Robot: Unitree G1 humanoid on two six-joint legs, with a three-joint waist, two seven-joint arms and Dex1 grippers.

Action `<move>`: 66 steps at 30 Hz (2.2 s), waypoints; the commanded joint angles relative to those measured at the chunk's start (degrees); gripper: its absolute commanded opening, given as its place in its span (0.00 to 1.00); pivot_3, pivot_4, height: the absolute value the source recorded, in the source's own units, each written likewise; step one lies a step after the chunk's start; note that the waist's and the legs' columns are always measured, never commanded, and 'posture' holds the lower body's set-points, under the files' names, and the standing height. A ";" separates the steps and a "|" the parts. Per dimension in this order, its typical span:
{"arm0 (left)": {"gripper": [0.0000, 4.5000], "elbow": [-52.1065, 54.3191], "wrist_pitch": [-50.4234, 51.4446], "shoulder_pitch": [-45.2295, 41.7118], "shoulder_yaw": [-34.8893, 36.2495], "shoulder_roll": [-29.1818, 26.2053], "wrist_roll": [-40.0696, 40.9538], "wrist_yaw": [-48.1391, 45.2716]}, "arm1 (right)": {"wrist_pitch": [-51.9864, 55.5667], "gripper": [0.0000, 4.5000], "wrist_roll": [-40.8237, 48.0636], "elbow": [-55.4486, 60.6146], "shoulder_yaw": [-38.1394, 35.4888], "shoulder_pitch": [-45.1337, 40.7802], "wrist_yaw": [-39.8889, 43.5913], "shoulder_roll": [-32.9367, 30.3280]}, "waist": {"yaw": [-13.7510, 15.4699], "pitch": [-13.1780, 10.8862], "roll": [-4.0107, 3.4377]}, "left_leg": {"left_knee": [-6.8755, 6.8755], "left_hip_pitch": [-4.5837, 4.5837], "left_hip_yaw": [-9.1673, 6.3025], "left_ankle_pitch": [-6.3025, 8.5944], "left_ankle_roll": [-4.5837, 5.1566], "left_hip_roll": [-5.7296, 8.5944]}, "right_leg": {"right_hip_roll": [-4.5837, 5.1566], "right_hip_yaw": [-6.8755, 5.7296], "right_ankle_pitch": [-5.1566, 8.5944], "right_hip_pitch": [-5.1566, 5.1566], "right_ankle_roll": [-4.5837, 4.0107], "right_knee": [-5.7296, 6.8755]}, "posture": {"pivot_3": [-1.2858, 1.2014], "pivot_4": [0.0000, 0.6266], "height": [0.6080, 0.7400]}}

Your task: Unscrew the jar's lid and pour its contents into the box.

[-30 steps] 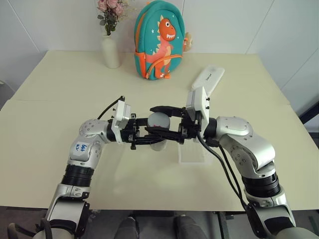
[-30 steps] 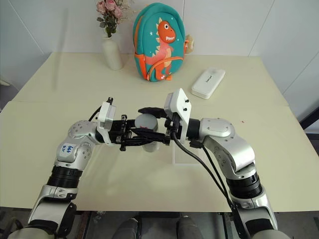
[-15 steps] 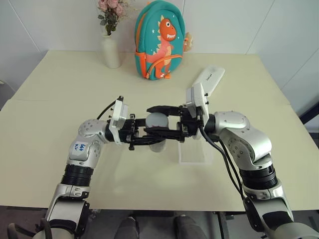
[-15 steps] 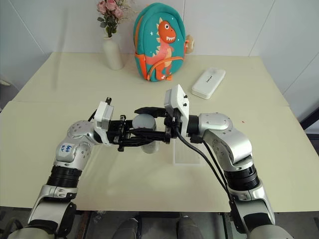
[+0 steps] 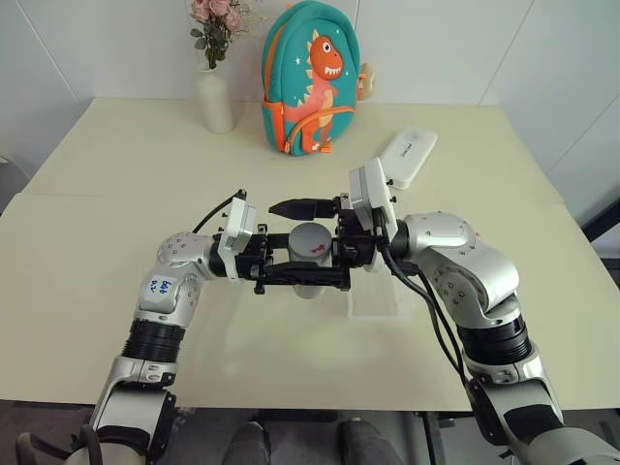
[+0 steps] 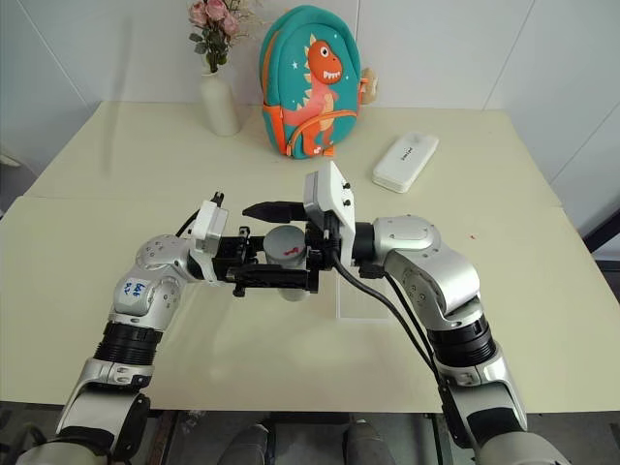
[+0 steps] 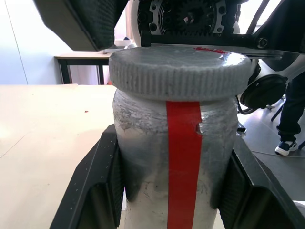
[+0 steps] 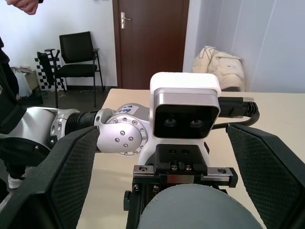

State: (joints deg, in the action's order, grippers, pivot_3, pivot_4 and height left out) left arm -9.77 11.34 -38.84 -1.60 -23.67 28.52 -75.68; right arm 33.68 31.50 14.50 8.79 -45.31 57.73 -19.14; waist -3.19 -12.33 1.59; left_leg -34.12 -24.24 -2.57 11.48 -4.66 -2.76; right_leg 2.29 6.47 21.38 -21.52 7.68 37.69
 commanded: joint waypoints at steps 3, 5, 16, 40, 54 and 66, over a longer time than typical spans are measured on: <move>0.45 0.70 -1.32 -1.94 -0.99 0.70 -0.61 -0.41 | -1.75 0.99 -1.47 0.40 0.76 -1.44 -1.49 0.04 | -0.01 0.00 0.00 | 0.00 0.00 0.00 0.00 0.00 0.00 | 0.00 0.00 0.00 0.00 0.00 0.00 | 0.52 0.24 1.00; 0.45 1.14 -1.44 -1.92 -1.10 0.86 -0.64 -0.63 | -2.21 0.99 -2.47 -0.57 0.91 -1.30 -2.01 0.17 | 0.00 0.00 0.00 | 0.00 0.00 0.00 0.00 0.00 0.00 | 0.00 0.00 0.00 0.00 0.00 0.00 | 0.52 0.24 1.00; 0.45 3.34 -0.80 -1.00 -0.50 1.02 0.03 -0.45 | -4.79 0.99 -5.96 -5.57 0.54 -2.11 -2.31 -0.47 | -0.02 0.00 0.00 | 0.00 0.00 0.00 0.00 0.00 0.00 | 0.00 0.00 0.00 0.00 0.00 0.00 | 0.52 0.24 1.00; 0.45 6.48 -0.39 4.12 1.92 -1.78 0.97 1.18 | 1.59 0.99 -1.56 3.05 -5.38 1.73 -4.99 -10.43 | 0.03 0.00 0.00 | -0.01 0.00 0.00 0.00 0.00 0.00 | 0.00 0.02 0.00 0.00 0.00 0.01 | 0.52 0.24 1.00; 0.45 0.05 -3.08 0.64 1.23 -0.72 -0.39 -0.07 | 8.89 0.99 8.67 12.79 -7.25 3.25 -8.61 -10.56 | 0.07 0.00 0.01 | -0.01 0.00 0.00 0.00 0.00 0.00 | 0.00 0.02 0.00 0.01 0.00 -0.01 | 0.52 0.24 1.00; 0.45 -1.61 -3.81 -2.12 0.26 0.74 -0.38 -1.32 | 6.25 0.99 5.27 9.36 -1.80 0.69 -14.54 -2.71 | 0.12 0.00 0.00 | -0.01 -0.01 -0.01 0.00 0.00 0.00 | 0.00 0.00 0.00 0.00 0.00 0.01 | 0.52 0.24 1.00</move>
State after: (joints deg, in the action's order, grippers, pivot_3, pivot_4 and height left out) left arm -12.07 8.50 -39.98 -1.35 -23.18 27.75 -76.44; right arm 41.55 37.10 23.43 7.22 -44.03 43.19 -22.07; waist -3.07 -12.33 1.59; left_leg -34.12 -24.25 -2.57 11.48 -4.66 -2.76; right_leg 2.29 6.48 21.38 -21.53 7.68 37.70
